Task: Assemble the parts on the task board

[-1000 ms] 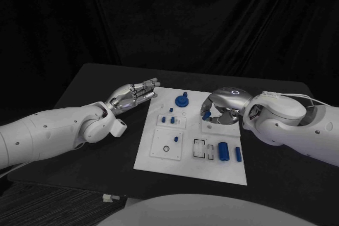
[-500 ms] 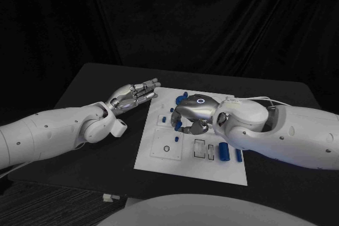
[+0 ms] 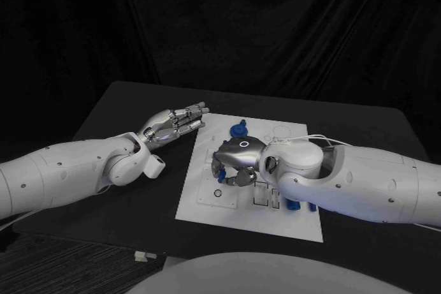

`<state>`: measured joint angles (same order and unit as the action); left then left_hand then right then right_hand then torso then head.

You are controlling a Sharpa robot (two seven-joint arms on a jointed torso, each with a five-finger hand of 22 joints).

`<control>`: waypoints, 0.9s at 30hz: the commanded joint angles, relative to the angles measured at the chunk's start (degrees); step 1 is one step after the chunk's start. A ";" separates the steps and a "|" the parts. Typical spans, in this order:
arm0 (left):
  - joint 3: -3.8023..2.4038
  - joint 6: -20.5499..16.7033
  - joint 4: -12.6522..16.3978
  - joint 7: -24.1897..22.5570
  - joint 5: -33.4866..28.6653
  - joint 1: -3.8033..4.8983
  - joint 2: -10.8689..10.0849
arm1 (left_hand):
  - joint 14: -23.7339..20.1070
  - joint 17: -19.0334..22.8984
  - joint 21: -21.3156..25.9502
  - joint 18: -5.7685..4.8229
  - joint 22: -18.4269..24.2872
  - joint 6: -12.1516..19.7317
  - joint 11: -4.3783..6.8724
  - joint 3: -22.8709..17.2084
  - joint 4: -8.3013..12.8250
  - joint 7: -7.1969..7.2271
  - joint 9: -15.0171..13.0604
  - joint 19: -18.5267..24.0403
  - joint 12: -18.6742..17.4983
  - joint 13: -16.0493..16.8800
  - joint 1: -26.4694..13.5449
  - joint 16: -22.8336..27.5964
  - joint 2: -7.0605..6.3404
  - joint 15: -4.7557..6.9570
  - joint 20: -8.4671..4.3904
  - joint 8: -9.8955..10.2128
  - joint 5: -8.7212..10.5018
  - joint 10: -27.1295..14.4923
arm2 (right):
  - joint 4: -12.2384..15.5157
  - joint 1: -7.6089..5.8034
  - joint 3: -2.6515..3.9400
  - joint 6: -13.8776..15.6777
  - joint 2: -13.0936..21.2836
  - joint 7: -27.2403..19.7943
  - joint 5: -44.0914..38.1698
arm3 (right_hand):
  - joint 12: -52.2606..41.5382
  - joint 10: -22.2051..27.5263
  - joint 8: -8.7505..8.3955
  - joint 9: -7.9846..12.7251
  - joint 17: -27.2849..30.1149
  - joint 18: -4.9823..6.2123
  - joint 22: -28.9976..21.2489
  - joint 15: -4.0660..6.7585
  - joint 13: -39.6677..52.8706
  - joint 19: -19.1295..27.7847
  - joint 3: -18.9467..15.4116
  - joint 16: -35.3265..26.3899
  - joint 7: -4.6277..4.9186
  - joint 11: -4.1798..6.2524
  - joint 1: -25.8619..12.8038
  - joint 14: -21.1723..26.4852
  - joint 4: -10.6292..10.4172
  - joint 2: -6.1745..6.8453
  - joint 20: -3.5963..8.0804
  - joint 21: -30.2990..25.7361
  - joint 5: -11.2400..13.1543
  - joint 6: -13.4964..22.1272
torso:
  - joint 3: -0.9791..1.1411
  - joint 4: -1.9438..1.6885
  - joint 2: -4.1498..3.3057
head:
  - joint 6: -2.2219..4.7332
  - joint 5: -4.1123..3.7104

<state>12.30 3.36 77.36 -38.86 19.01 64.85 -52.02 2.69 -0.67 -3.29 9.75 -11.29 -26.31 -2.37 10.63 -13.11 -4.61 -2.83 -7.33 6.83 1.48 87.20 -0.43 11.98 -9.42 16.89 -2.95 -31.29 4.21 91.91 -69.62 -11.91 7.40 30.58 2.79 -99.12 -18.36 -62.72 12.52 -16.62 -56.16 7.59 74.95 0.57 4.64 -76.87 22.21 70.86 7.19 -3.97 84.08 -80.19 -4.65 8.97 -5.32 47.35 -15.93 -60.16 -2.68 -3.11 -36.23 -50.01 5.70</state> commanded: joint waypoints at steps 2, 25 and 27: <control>-0.06 0.72 0.21 -4.89 -0.38 -0.06 0.08 | 0.18 -0.06 -0.27 -0.52 0.08 -0.56 -0.50 -0.45 0.00 -0.11 -0.06 -0.23 0.36 0.06 0.33 -0.38 0.22 -0.22 -0.04 -0.26 -0.39 0.05 | -0.37 0.71 0.04 -0.30 -0.55 -1.22 -0.62 | 0.28 -0.40 -0.29 -0.10 -0.17 -0.35 5.49 -0.02 0.01 0.26 0.25 0.05 0.16 0.00 0.42 0.24 0.35 -0.15 0.03 0.04 0.05 0.46 | 0.00 0.12 -0.08 | 0.01 0.35; -0.06 1.19 0.12 -4.23 -0.38 -0.06 0.22 | 0.19 -0.06 -0.23 -0.56 0.23 -0.64 -0.56 -0.58 0.04 -0.17 -0.06 -0.16 0.33 0.05 0.41 -0.38 0.32 -0.27 -0.04 -0.28 -0.40 0.05 | -0.34 2.58 0.04 -0.02 -1.20 -1.62 -0.63 | 0.54 -0.61 -0.78 -0.02 -0.11 -0.35 5.51 -0.09 0.02 0.23 0.60 0.06 0.38 -0.10 0.77 0.22 0.91 -0.17 -0.02 0.19 0.05 0.92 | 0.01 0.10 -0.03 | 0.01 0.16; -0.06 1.22 0.12 -4.20 -0.38 -0.06 0.22 | 0.19 -0.06 -0.23 -0.56 0.23 -0.64 -0.56 -0.58 0.04 -0.17 -0.06 -0.16 0.33 0.05 0.41 -0.38 0.32 -0.27 -0.04 -0.28 -0.40 0.05 | -0.40 2.67 0.04 -0.05 -1.24 -1.60 -0.63 | 0.54 -0.61 -0.78 -0.02 -0.11 -0.35 5.51 -0.09 0.02 0.23 0.60 0.06 0.38 -0.10 0.77 0.22 0.91 -0.17 -0.02 0.19 0.05 0.92 | 0.00 0.10 -0.03 | 0.01 0.12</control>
<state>12.28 3.76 77.38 -38.86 19.01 64.85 -51.91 2.69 -0.65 -3.29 9.74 -11.11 -26.52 -2.57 10.31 -13.11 -4.82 -2.82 -7.32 6.83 1.47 87.20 -0.43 11.98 -9.42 16.89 -2.95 -31.51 4.40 91.49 -67.15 -11.90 7.39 29.42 1.41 -99.33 -18.00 -62.90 12.02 -16.62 -56.26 7.59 74.93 0.57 4.60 -76.87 22.84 70.87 7.59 -4.18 84.38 -80.20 -4.02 8.68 -5.32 47.36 -15.87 -59.76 -2.67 -3.00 -36.25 -50.01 5.88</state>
